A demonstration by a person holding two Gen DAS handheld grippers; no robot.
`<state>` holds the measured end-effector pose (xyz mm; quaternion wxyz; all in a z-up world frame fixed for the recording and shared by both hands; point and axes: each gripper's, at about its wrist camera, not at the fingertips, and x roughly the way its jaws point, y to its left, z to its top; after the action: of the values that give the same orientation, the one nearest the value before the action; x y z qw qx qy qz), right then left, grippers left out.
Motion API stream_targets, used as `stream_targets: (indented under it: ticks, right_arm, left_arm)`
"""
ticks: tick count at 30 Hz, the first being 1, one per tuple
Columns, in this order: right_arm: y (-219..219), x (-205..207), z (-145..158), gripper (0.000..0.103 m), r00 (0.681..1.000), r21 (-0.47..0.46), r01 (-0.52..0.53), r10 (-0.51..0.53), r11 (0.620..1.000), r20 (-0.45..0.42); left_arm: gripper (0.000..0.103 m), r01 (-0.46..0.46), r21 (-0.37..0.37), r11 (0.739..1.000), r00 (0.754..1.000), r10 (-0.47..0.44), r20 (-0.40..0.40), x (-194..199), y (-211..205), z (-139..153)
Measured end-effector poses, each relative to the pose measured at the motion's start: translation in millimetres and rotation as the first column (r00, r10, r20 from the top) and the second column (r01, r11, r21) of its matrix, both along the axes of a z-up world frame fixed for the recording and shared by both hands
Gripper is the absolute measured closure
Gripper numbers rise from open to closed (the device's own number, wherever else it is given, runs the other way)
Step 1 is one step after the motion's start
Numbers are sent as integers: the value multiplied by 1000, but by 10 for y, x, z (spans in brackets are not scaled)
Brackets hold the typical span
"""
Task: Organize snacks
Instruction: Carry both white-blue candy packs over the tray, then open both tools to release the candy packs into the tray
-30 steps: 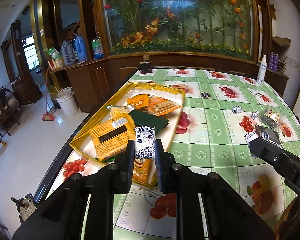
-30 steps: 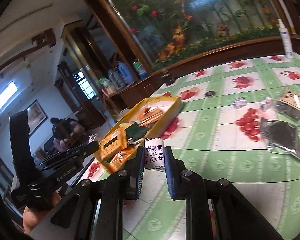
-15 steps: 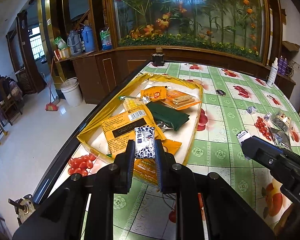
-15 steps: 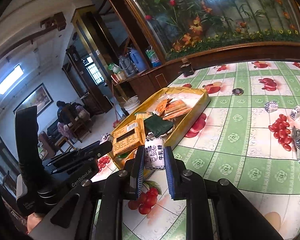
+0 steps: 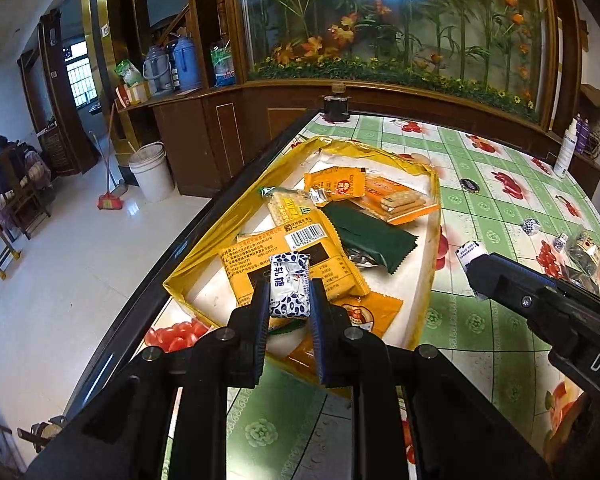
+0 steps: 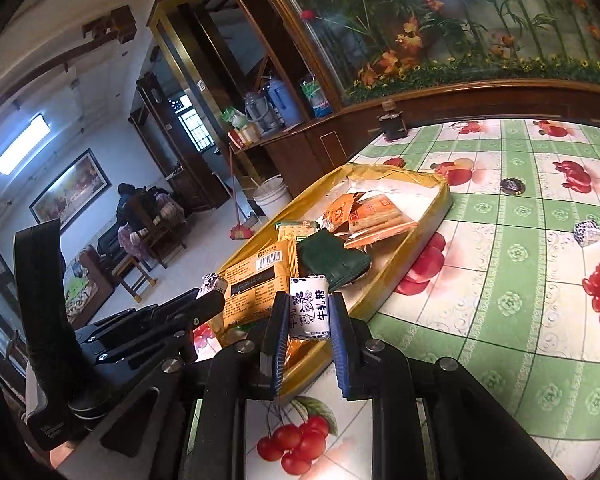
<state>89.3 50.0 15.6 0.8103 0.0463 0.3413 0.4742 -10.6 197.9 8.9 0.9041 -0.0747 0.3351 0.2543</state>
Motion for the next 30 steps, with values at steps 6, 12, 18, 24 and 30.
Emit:
stream_targets:
  ticks: [6, 12, 18, 24, 30]
  right_arm:
    - [177, 177, -6, 83, 1000, -8, -10, 10, 1000, -11]
    - [381, 346, 19, 83, 1000, -16, -21, 21, 1000, -6]
    - [545, 512, 4, 83, 1000, -25, -22, 22, 999, -8]
    - [673, 639, -35, 83, 1000, -40, -25, 24, 999, -15]
    - [763, 728, -103, 83, 1000, -58, -20, 18, 998, -25]
  left_arm:
    - [86, -5, 5, 1000, 1000, 5, -20, 146, 112, -9]
    - [86, -22, -9, 1000, 999, 21, -39, 299, 288, -35]
    - [86, -31, -21, 999, 998, 30, -52, 408, 406, -77]
    - [86, -29, -23, 999, 998, 28, -63, 497, 458, -121]
    - [86, -16, -47, 999, 997, 12, -78, 595, 497, -184]
